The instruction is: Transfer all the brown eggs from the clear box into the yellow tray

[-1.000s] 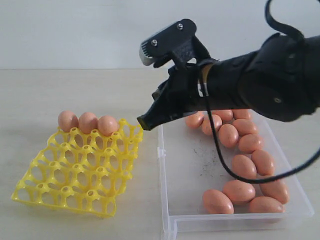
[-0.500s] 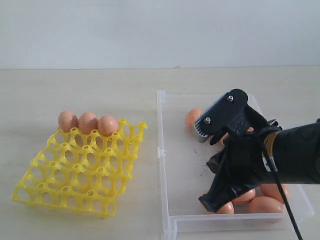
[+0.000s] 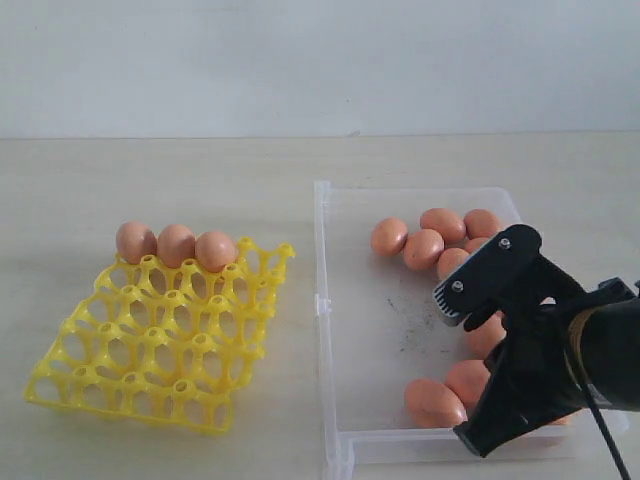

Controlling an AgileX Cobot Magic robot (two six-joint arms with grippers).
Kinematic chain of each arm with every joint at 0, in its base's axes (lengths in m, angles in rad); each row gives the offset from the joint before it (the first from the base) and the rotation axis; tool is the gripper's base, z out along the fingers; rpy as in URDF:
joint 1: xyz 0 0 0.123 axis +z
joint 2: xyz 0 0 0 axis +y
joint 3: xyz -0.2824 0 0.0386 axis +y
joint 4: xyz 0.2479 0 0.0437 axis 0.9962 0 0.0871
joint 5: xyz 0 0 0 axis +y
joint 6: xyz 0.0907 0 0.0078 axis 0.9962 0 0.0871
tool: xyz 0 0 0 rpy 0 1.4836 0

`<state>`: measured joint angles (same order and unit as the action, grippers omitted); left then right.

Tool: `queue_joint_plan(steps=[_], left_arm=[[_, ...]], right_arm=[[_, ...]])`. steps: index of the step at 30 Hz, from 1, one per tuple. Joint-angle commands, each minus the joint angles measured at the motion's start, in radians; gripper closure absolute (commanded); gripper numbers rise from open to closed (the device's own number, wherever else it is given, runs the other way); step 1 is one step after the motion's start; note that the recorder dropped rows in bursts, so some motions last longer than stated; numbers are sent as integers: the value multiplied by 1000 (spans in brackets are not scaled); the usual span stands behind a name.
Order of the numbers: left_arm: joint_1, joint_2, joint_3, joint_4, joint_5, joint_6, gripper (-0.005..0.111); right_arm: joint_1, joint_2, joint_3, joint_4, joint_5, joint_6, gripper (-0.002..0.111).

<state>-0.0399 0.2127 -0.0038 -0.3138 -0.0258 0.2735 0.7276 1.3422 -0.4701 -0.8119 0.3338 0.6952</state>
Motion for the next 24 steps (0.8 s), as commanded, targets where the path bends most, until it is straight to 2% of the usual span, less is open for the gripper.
queue_joint_plan(steps=[1, 9, 16, 21, 24], left_arm=[[-5, 3, 4, -5, -9, 5, 103], [-5, 3, 4, -5, -12, 5, 103], [-5, 3, 4, -5, -12, 5, 103], [-5, 3, 4, -5, -12, 5, 103], [-5, 3, 4, -5, -10, 5, 103]], right_arm=[[0, -64, 73, -358, 11, 408, 109], [0, -315, 242, -933, 89, 1114, 109], [2, -621, 306, -933, 166, 1218, 109], [2, -847, 302, -933, 153, 1331, 109], [2, -996, 277, -933, 87, 1376, 109]])
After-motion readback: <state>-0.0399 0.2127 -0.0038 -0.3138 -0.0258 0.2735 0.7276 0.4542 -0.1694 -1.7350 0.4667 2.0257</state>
